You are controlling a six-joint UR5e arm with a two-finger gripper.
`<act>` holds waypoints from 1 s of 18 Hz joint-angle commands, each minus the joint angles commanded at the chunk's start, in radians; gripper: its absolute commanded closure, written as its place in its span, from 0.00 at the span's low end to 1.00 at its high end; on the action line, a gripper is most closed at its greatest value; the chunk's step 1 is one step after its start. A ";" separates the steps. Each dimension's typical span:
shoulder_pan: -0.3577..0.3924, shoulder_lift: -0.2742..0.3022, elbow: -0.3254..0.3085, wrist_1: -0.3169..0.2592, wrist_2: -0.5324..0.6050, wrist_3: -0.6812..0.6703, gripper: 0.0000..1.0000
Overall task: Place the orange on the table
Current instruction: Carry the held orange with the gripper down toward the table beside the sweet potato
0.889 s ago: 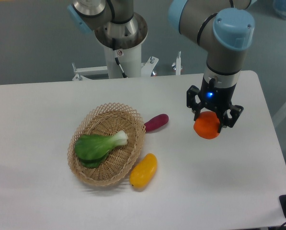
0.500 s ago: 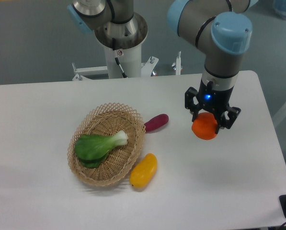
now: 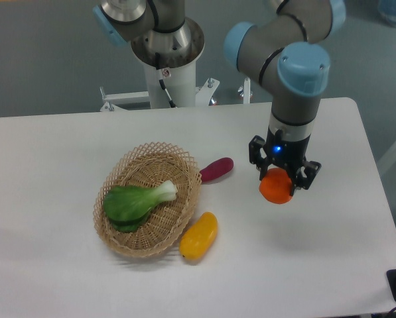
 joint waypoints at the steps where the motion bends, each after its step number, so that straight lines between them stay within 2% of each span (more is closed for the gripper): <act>1: 0.000 -0.014 0.000 0.000 0.000 0.000 0.39; 4: 0.000 -0.060 -0.017 0.002 0.000 -0.008 0.39; 9: -0.024 -0.110 -0.020 0.006 0.000 -0.118 0.39; 14: -0.051 -0.140 -0.023 0.006 0.000 -0.199 0.39; 18: -0.058 -0.147 -0.020 0.008 0.000 -0.204 0.36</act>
